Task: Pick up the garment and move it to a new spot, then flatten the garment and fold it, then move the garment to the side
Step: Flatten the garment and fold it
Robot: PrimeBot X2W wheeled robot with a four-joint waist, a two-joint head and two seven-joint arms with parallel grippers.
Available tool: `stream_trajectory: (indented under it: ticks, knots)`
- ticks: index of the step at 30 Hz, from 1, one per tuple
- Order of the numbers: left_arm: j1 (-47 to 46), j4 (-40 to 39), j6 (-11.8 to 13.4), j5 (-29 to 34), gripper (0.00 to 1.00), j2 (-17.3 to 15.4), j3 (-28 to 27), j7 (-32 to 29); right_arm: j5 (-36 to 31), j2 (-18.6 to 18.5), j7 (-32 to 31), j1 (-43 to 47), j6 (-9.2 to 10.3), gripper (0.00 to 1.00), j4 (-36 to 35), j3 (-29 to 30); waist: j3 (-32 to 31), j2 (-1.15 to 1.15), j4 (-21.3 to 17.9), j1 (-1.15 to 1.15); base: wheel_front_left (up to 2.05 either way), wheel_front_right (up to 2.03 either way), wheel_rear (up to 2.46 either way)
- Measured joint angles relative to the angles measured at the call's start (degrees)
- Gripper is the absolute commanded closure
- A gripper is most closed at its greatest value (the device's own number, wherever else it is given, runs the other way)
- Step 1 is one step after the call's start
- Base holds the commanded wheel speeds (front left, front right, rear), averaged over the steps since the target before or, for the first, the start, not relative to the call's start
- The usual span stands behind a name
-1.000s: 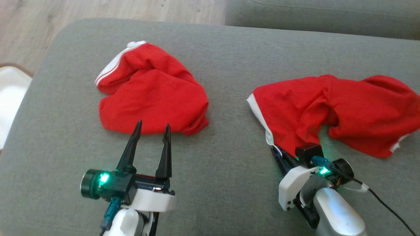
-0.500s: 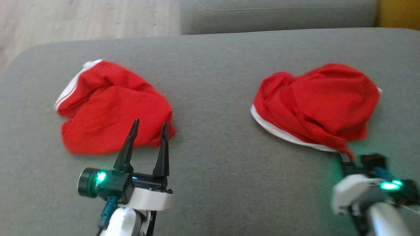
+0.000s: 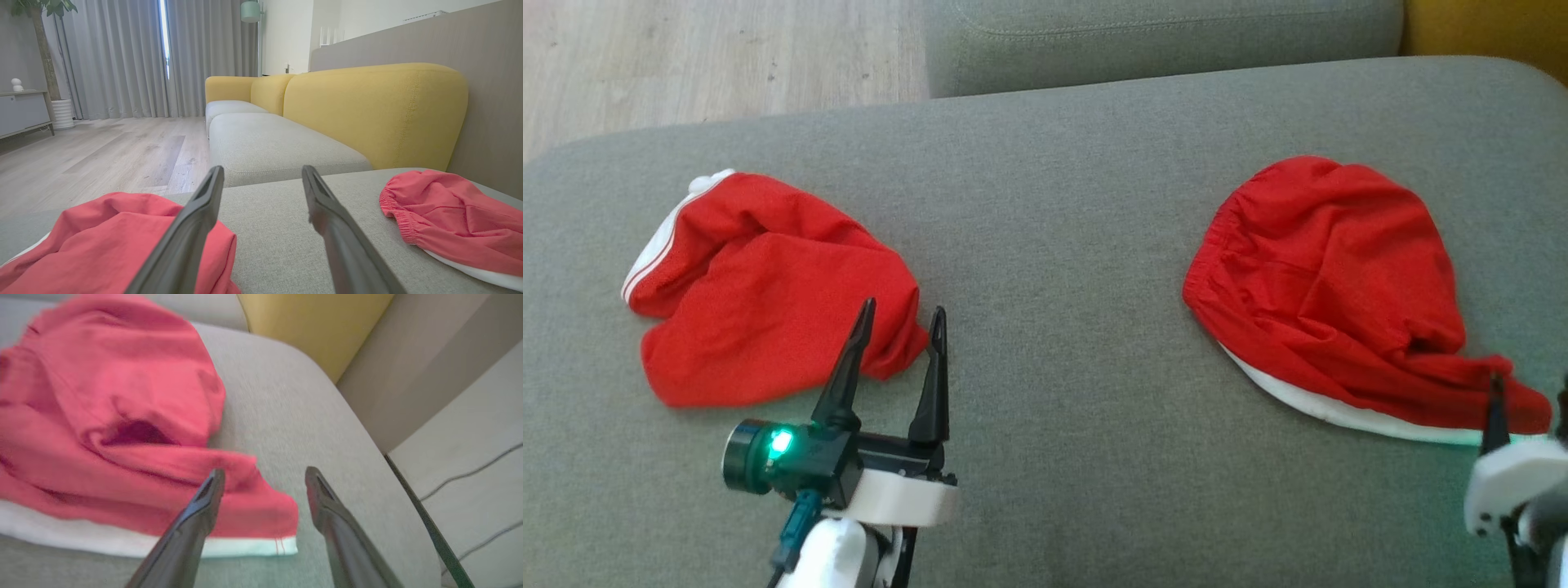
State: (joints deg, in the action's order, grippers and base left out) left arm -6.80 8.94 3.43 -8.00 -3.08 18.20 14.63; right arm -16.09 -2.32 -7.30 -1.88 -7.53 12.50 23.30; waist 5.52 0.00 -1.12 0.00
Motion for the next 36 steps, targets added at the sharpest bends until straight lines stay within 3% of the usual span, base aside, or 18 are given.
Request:
stream_trajectory:
  ticks: [3, 10, 15, 25, 36]
  knots:
    - [0.0, 0.1, -0.5, 0.0, 0.00, 0.0, 0.0, 0.0, 5.0, 0.0, 3.4, -0.2, 0.00, 0.00, -2.4, -4.2, -0.3, 0.00, 0.2, 0.00, 0.00, 0.00, 0.00]
    - [0.0, 0.5, -0.5, 0.0, 0.00, 0.1, 0.2, 0.0, 15.1, 0.0, 11.8, 0.3, 0.00, 0.00, -6.0, -23.5, -1.0, 0.00, 1.3, 0.00, 0.00, 0.00, 0.00]
    - [0.1, 0.8, -0.4, -0.7, 0.00, 0.1, 0.4, 0.0, 18.8, -0.1, 16.0, 0.4, 0.00, 0.00, -3.8, -29.6, -1.1, 0.00, 2.8, 0.00, 0.00, 0.00, 0.00]
    - [0.2, 1.7, -0.4, -1.0, 0.00, 0.1, 1.3, 0.0, 17.7, -0.1, 18.4, -3.0, 0.00, 0.00, 6.3, -28.0, 0.0, 0.00, 6.7, 0.00, 0.00, 0.00, 0.00]
    - [-0.1, 2.0, -0.3, -1.8, 0.00, 0.1, 3.8, 0.0, 12.7, -0.2, 14.8, -13.0, 0.00, 0.00, 22.1, -23.2, 2.8, 0.00, 10.1, 0.01, 0.00, 0.00, 0.00]
